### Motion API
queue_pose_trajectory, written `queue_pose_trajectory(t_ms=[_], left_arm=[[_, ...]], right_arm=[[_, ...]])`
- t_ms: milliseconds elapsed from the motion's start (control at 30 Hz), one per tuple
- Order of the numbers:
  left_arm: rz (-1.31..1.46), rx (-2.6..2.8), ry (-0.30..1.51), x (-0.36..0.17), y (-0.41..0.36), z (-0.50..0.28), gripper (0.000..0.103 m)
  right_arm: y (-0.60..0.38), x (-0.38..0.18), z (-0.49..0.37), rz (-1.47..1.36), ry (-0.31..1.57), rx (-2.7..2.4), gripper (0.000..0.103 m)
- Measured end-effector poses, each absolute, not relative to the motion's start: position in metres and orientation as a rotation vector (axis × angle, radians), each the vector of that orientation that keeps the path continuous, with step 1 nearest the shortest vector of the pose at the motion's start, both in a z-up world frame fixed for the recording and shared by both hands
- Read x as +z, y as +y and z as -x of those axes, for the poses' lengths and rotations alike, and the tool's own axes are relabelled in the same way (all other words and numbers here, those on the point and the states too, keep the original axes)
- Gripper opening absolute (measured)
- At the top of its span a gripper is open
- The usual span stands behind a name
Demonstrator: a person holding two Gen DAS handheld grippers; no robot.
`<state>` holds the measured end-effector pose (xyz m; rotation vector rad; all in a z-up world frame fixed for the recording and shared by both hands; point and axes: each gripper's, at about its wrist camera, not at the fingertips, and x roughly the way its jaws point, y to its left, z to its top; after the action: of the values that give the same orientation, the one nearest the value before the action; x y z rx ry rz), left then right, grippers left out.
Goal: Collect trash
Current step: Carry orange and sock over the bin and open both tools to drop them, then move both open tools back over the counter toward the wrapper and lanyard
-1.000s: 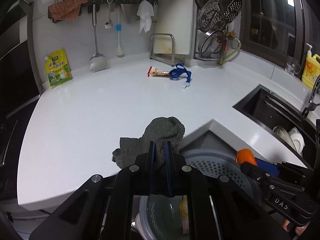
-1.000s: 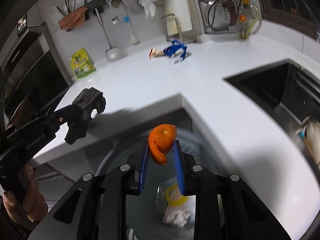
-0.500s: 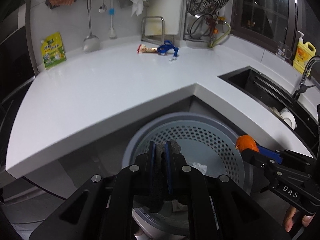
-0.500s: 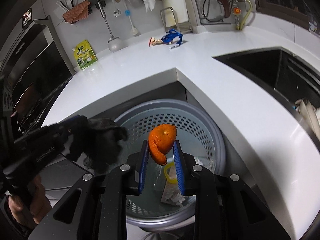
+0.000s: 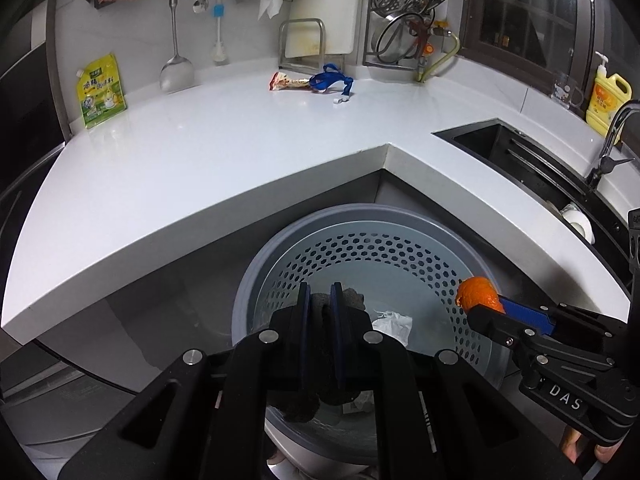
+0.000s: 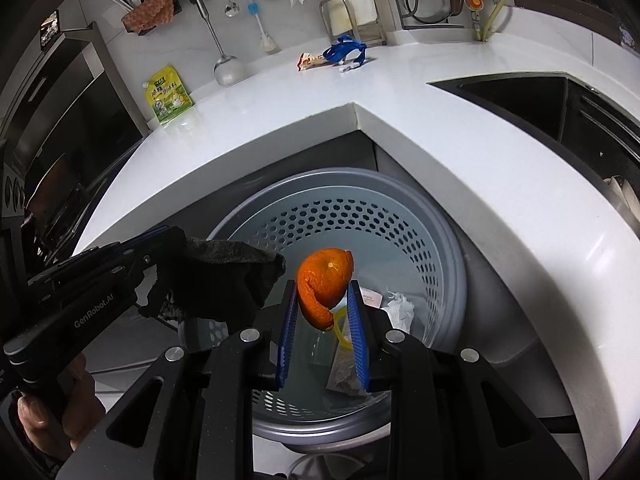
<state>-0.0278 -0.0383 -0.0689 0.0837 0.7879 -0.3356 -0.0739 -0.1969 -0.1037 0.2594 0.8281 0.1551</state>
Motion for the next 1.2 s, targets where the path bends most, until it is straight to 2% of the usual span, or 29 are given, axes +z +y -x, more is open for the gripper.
queue_pose_trajectory(t_ms=[233, 300, 333, 367, 433, 500, 600, 733, 1200], left_arm=[[-0.083, -0.334, 0.794, -0.069, -0.035, 0.027, 0.012], [-0.086, -0.331, 0.789, -0.069, -0.034, 0.028, 0.014], [-0.089, -0.327, 0.788, -0.069, -0.033, 0.029, 0.018], [-0.094, -0.321, 0.784, -0.069, -0.033, 0.029, 0.022], [-0.1, -0.307, 0.771, -0.067, -0.031, 0.031, 0.047], [-0.099, -0.292, 0.754, -0.065, -0.027, 0.032, 0.058], [-0.093, -0.28, 0.753, -0.063, -0.022, 0.03, 0.059], [-0.081, -0.269, 0.757, -0.063, -0.017, 0.029, 0.067], [-0.05, -0.264, 0.75, -0.058, -0.002, 0.024, 0.075]], right_arm=[[-0.198, -0.105, 0.074, -0.268, 0.825, 0.144, 0.025], [-0.2, -0.105, 0.074, -0.271, 0.826, 0.14, 0.028], [-0.201, -0.104, 0.074, -0.274, 0.824, 0.137, 0.034], [-0.202, -0.103, 0.075, -0.279, 0.816, 0.131, 0.045], [-0.205, -0.099, 0.078, -0.284, 0.791, 0.117, 0.06], [-0.207, -0.097, 0.079, -0.282, 0.781, 0.109, 0.06], [-0.208, -0.097, 0.079, -0.28, 0.788, 0.104, 0.06], [-0.207, -0.098, 0.078, -0.279, 0.796, 0.107, 0.06], [-0.2, -0.097, 0.074, -0.253, 0.802, 0.105, 0.062]])
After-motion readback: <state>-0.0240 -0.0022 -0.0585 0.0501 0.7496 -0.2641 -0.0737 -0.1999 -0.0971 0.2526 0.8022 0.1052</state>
